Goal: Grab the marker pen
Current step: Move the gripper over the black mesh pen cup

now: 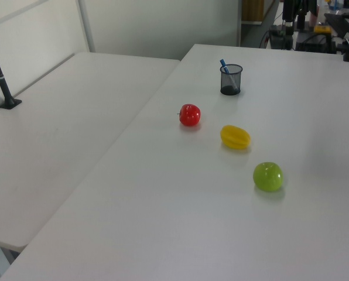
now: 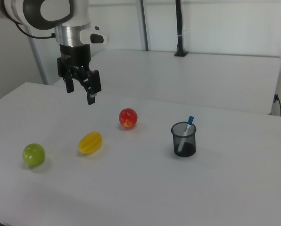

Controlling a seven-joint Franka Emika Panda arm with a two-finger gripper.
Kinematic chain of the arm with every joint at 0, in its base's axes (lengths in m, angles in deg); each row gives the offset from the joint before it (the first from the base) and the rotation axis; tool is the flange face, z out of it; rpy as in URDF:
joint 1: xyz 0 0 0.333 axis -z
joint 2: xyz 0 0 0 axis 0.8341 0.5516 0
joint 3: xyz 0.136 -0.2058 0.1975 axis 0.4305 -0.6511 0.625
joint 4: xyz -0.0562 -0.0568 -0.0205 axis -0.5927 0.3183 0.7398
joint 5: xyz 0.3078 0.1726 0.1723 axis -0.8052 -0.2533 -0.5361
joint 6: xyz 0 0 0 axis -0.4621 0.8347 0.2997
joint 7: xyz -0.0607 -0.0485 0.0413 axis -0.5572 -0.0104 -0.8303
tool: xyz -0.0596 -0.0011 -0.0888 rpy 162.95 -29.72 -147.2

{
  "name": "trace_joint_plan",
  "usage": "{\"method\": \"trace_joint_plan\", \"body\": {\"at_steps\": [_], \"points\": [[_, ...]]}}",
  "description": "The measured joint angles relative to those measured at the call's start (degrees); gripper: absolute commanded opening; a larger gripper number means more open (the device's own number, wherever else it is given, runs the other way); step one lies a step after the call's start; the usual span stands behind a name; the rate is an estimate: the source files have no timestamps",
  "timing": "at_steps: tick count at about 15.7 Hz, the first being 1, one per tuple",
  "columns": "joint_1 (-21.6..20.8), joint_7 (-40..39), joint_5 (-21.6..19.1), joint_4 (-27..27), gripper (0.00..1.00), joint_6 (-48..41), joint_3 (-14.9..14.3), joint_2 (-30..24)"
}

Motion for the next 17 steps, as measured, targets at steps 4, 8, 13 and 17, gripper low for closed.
{"method": "trace_joint_plan", "body": {"at_steps": [4, 8, 13, 17], "points": [[2.9, -1.6, -2.8, 0.7, 1.0, 0.0, 0.0, 0.0], [5.3, -3.0, -3.0, 0.8, 1.0, 1.9, -0.1, 0.2], [8.4, -3.1, -3.0, 0.8, 1.0, 14.7, -0.1, 3.7], [11.8, -3.0, -3.0, 0.8, 1.0, 27.7, -0.2, 8.4]]}}
